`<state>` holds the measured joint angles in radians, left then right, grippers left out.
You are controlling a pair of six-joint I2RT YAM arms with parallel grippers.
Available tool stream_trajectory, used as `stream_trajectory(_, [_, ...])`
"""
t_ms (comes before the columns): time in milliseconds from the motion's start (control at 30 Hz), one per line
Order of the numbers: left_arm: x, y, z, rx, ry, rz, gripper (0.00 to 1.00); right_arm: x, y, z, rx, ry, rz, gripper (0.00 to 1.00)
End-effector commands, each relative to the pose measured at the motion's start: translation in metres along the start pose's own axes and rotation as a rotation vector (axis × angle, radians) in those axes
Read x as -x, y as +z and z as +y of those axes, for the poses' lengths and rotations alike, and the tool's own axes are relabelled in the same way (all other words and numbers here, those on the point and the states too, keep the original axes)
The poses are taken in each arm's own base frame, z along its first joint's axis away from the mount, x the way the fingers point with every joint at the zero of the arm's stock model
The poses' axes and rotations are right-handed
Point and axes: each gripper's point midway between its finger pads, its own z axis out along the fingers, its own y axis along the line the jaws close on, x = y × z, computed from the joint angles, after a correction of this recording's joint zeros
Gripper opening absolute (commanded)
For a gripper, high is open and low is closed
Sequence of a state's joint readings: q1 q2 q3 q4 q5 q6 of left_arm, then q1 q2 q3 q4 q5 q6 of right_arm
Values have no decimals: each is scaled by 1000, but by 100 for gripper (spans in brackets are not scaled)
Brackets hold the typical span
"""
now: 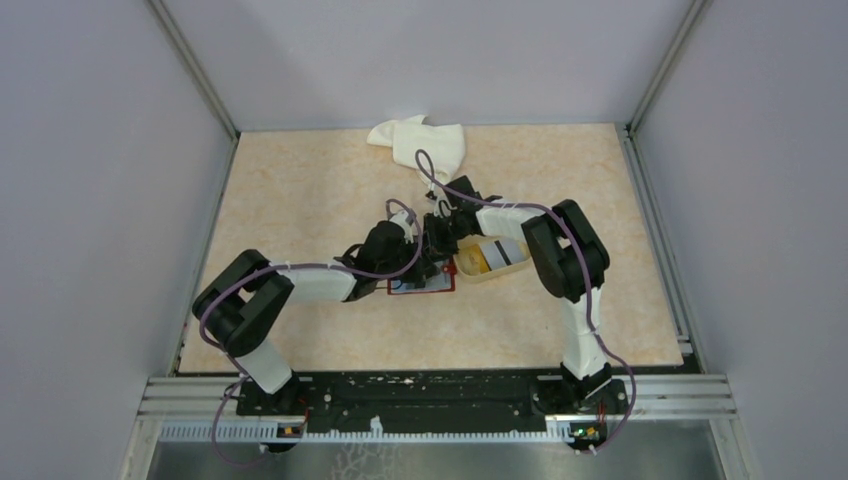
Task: Put the credit cards into the card holder
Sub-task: Insert the credit card into the card holder.
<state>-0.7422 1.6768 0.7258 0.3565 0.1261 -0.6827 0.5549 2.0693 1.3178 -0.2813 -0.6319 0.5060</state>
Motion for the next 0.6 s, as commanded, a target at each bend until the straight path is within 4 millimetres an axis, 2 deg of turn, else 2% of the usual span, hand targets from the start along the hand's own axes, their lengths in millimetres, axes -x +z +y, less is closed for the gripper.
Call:
stream_trajectory(0, [2,2,20,119,14,-25,26,-10,9,-24,-96,-7,34,19])
stream_trajectory(267, [3,2,39,205,-6,-57,25,-7,5,-19,-86,-21,30,24])
stream_trajectory(567, [4,-4,46,239,-21,-84,25,2,-7,-7,-83,-75,0,27])
